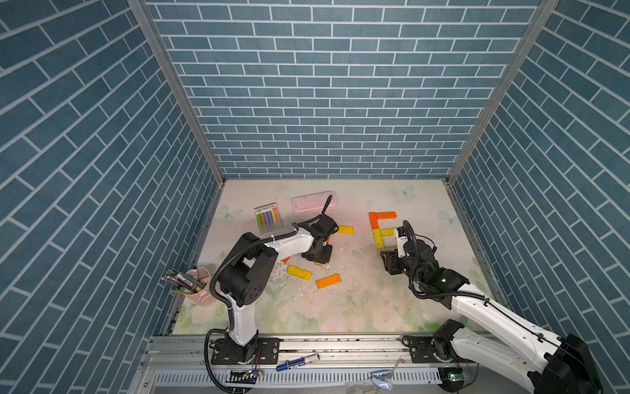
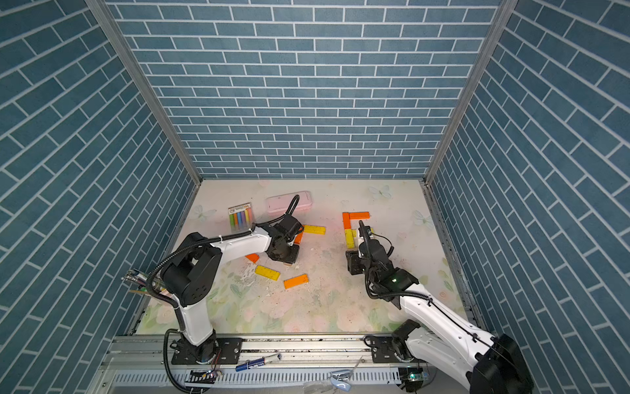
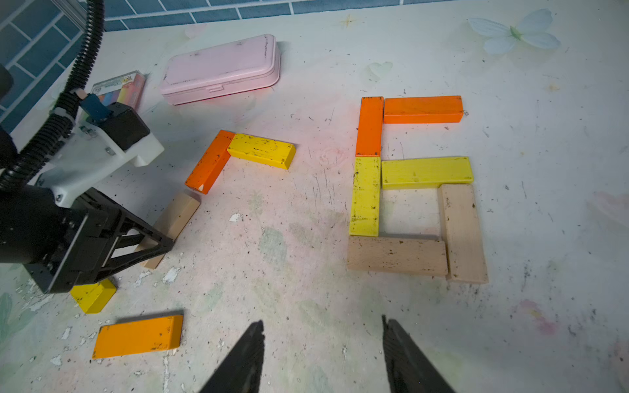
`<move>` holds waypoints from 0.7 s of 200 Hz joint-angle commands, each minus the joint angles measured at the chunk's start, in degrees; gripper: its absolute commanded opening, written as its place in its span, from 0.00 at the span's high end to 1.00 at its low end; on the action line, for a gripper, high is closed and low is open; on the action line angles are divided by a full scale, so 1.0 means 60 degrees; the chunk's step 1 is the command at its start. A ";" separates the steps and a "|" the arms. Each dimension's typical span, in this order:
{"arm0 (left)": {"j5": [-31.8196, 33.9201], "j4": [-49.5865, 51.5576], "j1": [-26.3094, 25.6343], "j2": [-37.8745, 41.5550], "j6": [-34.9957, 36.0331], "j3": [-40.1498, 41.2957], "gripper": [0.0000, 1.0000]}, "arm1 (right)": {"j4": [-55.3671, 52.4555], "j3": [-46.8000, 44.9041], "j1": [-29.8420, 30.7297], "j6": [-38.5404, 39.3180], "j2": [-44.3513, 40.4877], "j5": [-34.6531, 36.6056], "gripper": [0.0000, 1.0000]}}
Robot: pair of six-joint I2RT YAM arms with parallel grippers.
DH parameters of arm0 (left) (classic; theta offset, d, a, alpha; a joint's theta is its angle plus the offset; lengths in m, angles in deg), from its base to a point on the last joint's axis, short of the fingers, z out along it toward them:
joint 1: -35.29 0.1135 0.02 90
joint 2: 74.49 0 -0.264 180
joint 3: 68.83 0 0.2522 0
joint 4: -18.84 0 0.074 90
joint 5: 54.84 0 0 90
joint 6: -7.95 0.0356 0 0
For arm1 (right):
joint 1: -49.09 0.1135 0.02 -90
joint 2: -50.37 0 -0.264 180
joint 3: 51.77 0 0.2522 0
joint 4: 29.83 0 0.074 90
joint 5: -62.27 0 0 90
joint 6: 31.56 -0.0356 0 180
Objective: Assemble the number 6 with building blocks
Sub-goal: Assemble the building block at the center of the board.
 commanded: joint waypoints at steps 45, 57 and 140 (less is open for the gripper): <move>0.0117 0.0186 0.0104 -0.0562 -0.0325 0.0033 0.71 | -0.0095 -0.0022 0.0029 -0.0060 -0.0091 0.0224 0.43; 0.0117 0.0179 0.0108 -0.0554 -0.0353 0.0018 0.71 | -0.0102 -0.0037 0.0021 -0.0052 -0.0112 0.0240 0.43; 0.0118 0.0215 0.0147 -0.0679 -0.0326 -0.0128 0.69 | -0.0104 -0.0051 0.0016 -0.0045 -0.0118 0.0240 0.43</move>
